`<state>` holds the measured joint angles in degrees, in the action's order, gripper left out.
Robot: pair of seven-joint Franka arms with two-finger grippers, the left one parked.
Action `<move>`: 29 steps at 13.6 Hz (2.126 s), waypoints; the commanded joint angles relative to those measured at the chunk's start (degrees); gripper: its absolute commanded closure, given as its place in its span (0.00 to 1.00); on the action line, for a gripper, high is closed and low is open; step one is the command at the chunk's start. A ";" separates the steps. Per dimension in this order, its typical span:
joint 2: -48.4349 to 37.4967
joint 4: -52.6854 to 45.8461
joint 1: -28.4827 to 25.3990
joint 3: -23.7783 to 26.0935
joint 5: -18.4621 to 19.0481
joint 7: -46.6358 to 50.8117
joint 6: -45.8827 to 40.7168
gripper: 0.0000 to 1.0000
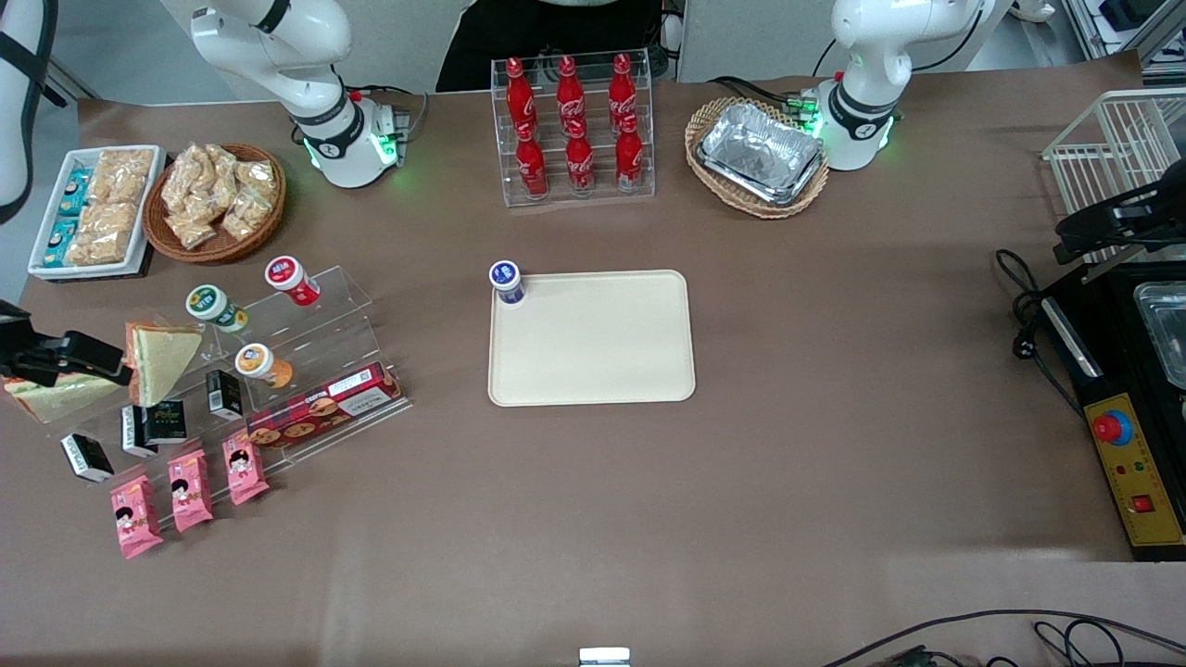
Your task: Place sandwich on tray
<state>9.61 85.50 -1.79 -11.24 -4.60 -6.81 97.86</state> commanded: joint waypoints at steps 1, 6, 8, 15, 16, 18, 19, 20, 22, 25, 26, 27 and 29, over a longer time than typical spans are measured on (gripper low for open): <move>-1.88 -0.15 0.74 0.08 -1.47 0.49 -2.67 0.00; -1.79 -0.33 0.74 0.26 -1.47 0.22 -2.06 0.00; -1.79 -0.33 0.74 0.17 -1.38 -0.13 -2.41 0.00; -2.14 -0.07 0.91 -0.09 -1.29 -0.04 -3.28 0.00; -2.14 -0.07 1.70 -0.44 -1.29 0.22 -3.98 0.00; -2.23 -0.16 2.14 -0.53 -1.38 0.31 -3.82 0.00; -2.23 -0.33 2.15 -0.53 -1.29 0.40 -3.21 0.00; -2.41 -0.16 2.15 -0.62 -1.12 0.83 -3.81 0.00; -2.67 -0.16 2.15 -0.88 -1.12 5.55 -4.08 0.00; -2.67 -0.33 2.67 -2.02 -1.47 8.92 -5.13 0.00; -2.67 -0.33 2.76 -2.38 -1.47 12.32 -5.13 0.00; -2.67 -0.33 2.67 -2.73 -1.38 18.27 -5.13 0.00; -2.67 -0.33 2.76 -3.34 -1.47 25.59 -5.66 0.00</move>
<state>7.43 85.49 0.60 -13.94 -4.61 9.56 93.77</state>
